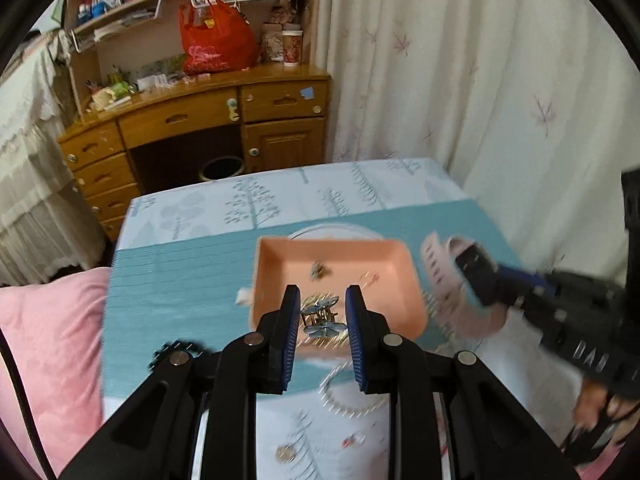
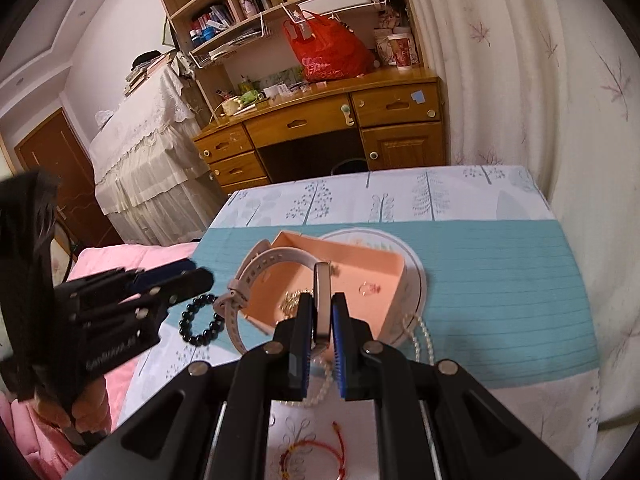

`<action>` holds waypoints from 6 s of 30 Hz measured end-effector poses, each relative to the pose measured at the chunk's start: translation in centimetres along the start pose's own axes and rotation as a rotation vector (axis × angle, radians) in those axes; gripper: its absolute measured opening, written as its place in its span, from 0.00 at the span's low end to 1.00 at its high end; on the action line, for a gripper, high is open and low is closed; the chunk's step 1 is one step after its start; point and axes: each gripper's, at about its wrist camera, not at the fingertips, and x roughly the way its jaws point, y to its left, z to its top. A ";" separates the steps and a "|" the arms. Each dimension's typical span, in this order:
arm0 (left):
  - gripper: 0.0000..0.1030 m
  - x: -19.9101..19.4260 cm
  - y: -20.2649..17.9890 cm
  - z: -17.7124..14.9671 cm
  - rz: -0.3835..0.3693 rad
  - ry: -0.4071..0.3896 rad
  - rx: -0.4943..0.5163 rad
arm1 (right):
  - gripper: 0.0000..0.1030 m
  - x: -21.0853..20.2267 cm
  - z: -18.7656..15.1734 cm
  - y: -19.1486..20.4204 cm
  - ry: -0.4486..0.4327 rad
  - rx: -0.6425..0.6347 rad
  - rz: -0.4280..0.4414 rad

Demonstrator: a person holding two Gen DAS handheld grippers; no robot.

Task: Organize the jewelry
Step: 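Carry the pink watch into the tray with the right tool while the left tool carries the brooch there, then grasp the black bead bracelet with the left tool while the right tool reaches the red string bracelet, then carry the black bracelet and red string bracelet into the pink tray and open both tools, then grasp the round pearl brooch with the left tool while the right tool grasps the long pearl necklace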

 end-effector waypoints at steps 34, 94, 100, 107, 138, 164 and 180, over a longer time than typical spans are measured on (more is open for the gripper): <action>0.89 0.7 10.0 -3.6 0.239 0.100 -0.369 | 0.32 0.5 -4.3 -0.8 0.060 0.141 -0.038; 0.12 5.9 17.2 -11.4 0.305 0.180 -0.572 | 0.63 4.4 -17.1 5.5 0.173 -0.245 -0.187; 0.12 3.3 16.2 -10.2 0.244 0.101 -0.550 | 0.63 3.8 -16.2 5.1 0.182 -0.221 -0.171; 0.12 0.7 14.8 -8.6 0.220 0.039 -0.506 | 0.63 2.1 -13.8 4.9 0.117 -0.225 -0.166; 0.13 -2.9 2.9 1.7 0.100 -0.120 -0.141 | 0.63 3.2 -2.8 3.9 -0.035 -0.194 -0.069; 0.73 0.2 3.6 -2.1 0.151 0.079 -0.166 | 0.67 3.1 -0.6 0.7 0.017 -0.122 -0.105; 0.80 -0.1 8.6 -11.2 0.211 0.151 -0.299 | 0.68 -1.9 -8.3 -5.5 -0.072 -0.038 -0.200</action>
